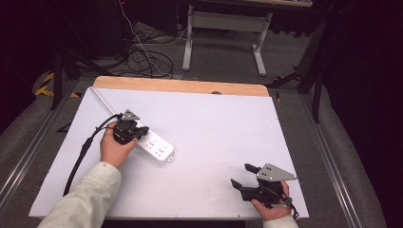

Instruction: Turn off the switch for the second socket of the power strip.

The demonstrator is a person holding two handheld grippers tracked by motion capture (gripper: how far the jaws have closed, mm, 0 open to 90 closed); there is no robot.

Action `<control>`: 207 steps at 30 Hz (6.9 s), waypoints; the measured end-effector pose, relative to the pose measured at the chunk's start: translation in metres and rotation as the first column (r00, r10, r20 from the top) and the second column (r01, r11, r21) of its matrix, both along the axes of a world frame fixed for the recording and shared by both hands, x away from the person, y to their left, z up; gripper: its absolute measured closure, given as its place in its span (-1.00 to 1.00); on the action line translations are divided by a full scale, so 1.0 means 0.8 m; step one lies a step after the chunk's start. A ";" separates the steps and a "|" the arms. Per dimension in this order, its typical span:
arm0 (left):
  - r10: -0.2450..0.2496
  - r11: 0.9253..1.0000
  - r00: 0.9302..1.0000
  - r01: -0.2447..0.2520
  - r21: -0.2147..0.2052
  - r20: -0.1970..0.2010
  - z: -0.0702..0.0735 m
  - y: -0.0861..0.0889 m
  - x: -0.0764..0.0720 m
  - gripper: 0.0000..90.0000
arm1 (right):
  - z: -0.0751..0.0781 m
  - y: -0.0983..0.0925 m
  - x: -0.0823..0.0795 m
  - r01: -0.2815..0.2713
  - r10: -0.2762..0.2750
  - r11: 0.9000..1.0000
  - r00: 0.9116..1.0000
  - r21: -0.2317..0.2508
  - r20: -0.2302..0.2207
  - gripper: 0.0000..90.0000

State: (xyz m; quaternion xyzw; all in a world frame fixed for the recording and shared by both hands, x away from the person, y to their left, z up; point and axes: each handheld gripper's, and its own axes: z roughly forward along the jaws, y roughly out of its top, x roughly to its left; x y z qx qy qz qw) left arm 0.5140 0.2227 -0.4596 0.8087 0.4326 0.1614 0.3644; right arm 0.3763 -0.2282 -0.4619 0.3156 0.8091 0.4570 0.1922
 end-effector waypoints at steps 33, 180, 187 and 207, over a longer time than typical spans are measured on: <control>0.006 0.999 0.999 -0.008 0.034 0.042 -0.006 -0.007 -0.002 1.00 | 0.001 0.001 -0.001 -0.002 0.002 1.000 1.000 0.000 0.001 -0.41; -0.150 0.974 0.962 0.184 -0.133 0.227 -0.025 0.100 -0.211 -0.71 | 0.002 0.006 0.002 -0.021 0.021 1.000 1.000 0.003 0.010 -0.41; -0.152 0.977 0.961 0.181 -0.110 0.230 -0.038 0.106 -0.209 -0.71 | 0.002 0.006 0.002 -0.023 0.023 1.000 1.000 0.006 0.009 -0.41; -0.154 0.980 0.952 0.181 -0.082 0.263 -0.025 0.104 -0.213 -0.70 | 0.002 0.006 0.002 -0.025 0.025 1.000 1.000 0.002 0.011 -0.41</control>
